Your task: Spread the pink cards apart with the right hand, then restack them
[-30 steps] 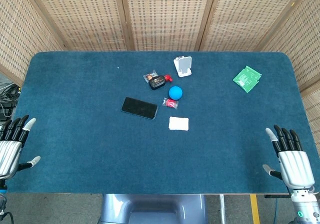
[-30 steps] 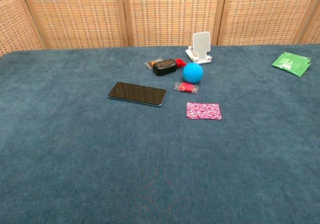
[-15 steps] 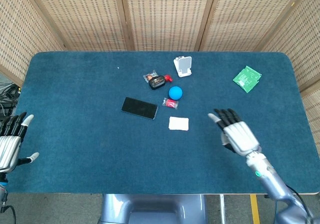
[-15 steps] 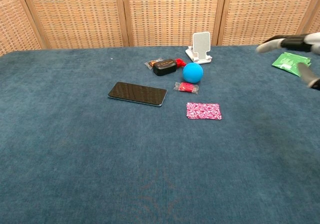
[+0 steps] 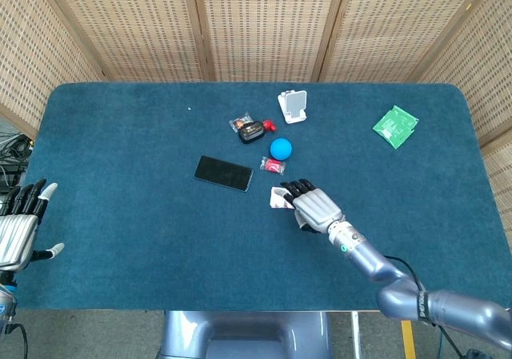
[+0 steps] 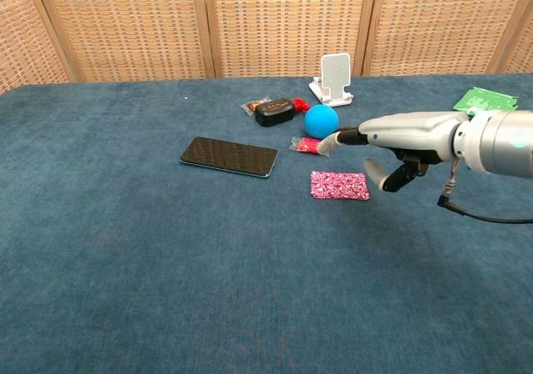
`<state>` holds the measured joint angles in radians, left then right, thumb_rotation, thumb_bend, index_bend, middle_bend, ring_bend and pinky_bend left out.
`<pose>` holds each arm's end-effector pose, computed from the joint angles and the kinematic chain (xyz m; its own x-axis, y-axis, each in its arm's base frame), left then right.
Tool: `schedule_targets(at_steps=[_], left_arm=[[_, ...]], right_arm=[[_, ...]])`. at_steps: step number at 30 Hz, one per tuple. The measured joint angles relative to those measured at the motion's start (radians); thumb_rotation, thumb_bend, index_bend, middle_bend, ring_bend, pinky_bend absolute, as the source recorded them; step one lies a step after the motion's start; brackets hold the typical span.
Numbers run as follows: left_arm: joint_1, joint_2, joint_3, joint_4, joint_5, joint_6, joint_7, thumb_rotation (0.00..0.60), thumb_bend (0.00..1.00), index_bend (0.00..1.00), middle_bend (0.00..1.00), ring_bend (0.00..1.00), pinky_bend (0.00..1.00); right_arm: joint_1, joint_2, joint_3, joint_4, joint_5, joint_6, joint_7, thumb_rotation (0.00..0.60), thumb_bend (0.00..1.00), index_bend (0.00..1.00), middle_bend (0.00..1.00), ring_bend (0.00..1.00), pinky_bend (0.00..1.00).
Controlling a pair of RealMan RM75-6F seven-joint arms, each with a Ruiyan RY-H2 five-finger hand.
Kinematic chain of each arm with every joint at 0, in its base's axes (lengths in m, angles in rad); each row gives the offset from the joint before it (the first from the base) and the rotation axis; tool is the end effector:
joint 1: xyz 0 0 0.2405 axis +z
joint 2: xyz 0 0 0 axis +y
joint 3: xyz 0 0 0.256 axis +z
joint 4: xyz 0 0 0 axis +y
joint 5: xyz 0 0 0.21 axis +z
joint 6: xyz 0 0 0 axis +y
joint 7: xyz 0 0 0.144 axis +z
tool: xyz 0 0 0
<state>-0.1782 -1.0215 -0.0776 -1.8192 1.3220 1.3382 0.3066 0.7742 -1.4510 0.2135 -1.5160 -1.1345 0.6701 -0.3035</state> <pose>-0.2851 0.2082 0.1617 0.5423 0.1179 0.8319 0.8360 0.0231 -0.5482 -0.1435 -0.3460 -0.0160 0.5166 -0.4179 0.7473 -0.8253 -0.4754 0.3047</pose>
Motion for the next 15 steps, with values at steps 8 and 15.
schedule_targets(at_steps=[8, 15], left_arm=[[-0.003, 0.005, -0.001, 0.001, -0.012, -0.001, -0.011, 0.600, 0.00, 0.00, 0.00, 0.00, 0.00], [-0.002, 0.007, 0.002, -0.001, -0.012, 0.005, -0.015, 0.600, 0.00, 0.00, 0.00, 0.00, 0.00]], right_arm=[[0.063, -0.110, -0.049, 0.111, 0.162, -0.019, -0.104, 0.600, 1.00, 0.00, 0.05, 0.00, 0.10], [0.084, -0.107, -0.105, 0.109, 0.222, -0.023, -0.134, 0.600, 1.00, 0.04, 0.09, 0.03, 0.13]])
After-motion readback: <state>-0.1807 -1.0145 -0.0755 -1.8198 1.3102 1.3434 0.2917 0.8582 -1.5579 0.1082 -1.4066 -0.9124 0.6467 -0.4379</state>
